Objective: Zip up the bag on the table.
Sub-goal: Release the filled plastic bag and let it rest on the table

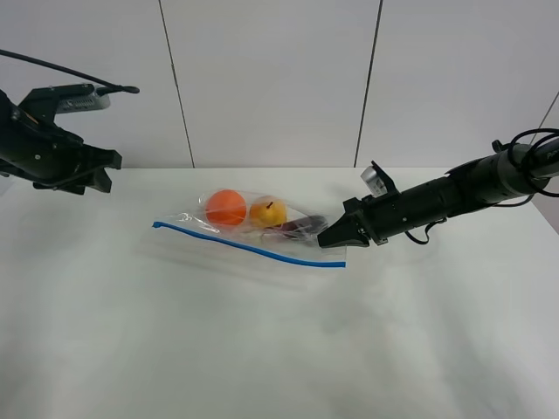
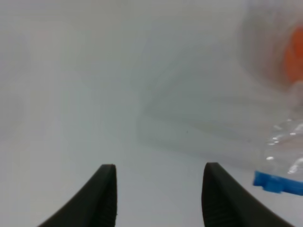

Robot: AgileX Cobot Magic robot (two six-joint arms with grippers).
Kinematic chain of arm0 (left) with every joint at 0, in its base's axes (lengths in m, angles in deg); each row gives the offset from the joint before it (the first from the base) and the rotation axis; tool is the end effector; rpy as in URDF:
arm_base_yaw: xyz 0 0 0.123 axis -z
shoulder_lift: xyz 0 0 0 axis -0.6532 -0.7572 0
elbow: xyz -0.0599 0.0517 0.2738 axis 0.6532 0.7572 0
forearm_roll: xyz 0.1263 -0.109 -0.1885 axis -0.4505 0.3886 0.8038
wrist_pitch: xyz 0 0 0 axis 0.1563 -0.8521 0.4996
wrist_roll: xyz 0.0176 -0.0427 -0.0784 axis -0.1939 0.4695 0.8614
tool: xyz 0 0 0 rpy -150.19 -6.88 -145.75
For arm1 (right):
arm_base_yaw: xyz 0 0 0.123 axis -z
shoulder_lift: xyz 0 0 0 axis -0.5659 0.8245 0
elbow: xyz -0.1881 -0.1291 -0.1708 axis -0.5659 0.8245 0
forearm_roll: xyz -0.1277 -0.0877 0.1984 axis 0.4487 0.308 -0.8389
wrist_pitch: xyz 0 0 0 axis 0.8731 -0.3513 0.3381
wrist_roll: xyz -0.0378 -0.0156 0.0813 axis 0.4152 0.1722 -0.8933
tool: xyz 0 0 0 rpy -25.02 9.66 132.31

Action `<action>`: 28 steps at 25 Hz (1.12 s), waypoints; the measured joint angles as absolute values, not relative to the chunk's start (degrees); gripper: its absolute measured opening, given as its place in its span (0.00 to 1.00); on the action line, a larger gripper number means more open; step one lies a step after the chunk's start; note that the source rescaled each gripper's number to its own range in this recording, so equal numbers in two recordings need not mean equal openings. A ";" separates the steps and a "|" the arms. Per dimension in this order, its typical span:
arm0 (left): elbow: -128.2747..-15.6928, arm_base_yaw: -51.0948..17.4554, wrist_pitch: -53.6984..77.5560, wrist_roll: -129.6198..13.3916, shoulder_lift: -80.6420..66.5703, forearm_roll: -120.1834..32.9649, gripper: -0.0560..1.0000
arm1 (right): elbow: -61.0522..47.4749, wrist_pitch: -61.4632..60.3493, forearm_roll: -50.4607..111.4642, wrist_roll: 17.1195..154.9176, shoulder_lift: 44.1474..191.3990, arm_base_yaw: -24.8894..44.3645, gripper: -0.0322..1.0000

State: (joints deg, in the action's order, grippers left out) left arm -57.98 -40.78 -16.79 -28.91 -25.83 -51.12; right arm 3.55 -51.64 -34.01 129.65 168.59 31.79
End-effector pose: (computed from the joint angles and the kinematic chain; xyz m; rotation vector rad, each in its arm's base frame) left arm 0.3432 -0.0051 0.2598 0.0188 2.5091 -0.0719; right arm 0.3780 0.0930 0.1105 -0.4148 2.5279 1.3370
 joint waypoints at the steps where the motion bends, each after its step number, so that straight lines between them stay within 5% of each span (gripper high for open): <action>1: -57.98 -40.78 -17.08 -29.07 -24.43 -51.12 0.57 | 3.55 -51.64 -33.94 129.65 168.59 31.79 0.03; 28: -56.06 -40.78 -27.44 -31.96 8.53 -50.13 0.57 | 3.55 -52.01 -33.95 129.84 168.59 31.79 0.03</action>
